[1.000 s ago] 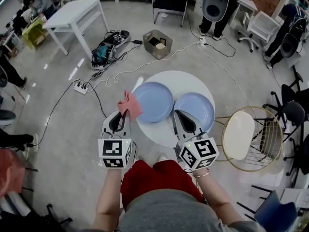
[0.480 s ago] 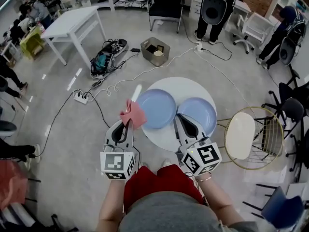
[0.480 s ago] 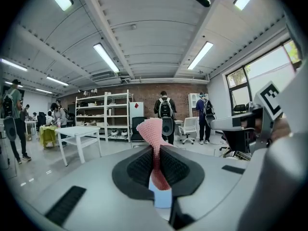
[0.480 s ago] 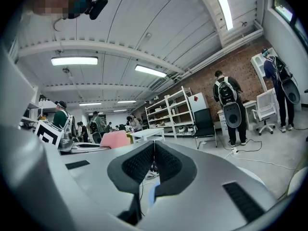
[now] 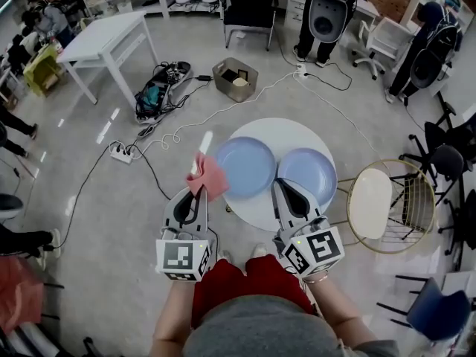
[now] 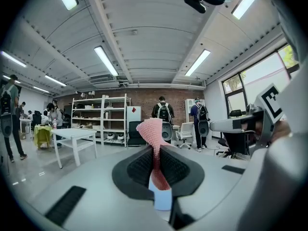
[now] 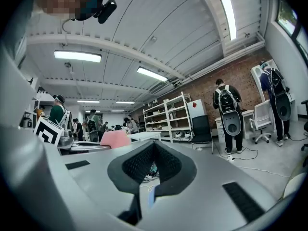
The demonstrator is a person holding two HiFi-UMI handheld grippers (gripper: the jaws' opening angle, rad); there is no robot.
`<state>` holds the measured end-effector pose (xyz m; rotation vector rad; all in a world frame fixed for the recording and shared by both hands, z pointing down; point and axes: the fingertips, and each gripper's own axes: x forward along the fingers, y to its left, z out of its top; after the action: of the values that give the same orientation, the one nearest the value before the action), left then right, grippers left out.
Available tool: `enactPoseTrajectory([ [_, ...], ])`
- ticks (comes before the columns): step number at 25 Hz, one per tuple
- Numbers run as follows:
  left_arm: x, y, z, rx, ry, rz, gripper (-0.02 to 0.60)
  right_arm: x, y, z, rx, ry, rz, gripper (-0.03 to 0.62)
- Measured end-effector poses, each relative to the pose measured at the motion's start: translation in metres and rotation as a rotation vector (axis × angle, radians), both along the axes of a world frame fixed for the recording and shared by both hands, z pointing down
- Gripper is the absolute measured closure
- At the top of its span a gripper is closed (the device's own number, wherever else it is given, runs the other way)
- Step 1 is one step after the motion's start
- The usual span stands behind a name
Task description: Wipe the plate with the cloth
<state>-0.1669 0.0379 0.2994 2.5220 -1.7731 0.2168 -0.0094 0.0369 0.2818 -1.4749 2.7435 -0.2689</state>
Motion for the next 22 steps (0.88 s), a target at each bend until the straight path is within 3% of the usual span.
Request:
enactPoseTrajectory([
  [22, -0.007, 0.006, 0.0, 0.019, 0.029, 0.043, 0.548, -0.022, 0.013, 0.001, 0.036, 0.035, 0.044, 0.566],
])
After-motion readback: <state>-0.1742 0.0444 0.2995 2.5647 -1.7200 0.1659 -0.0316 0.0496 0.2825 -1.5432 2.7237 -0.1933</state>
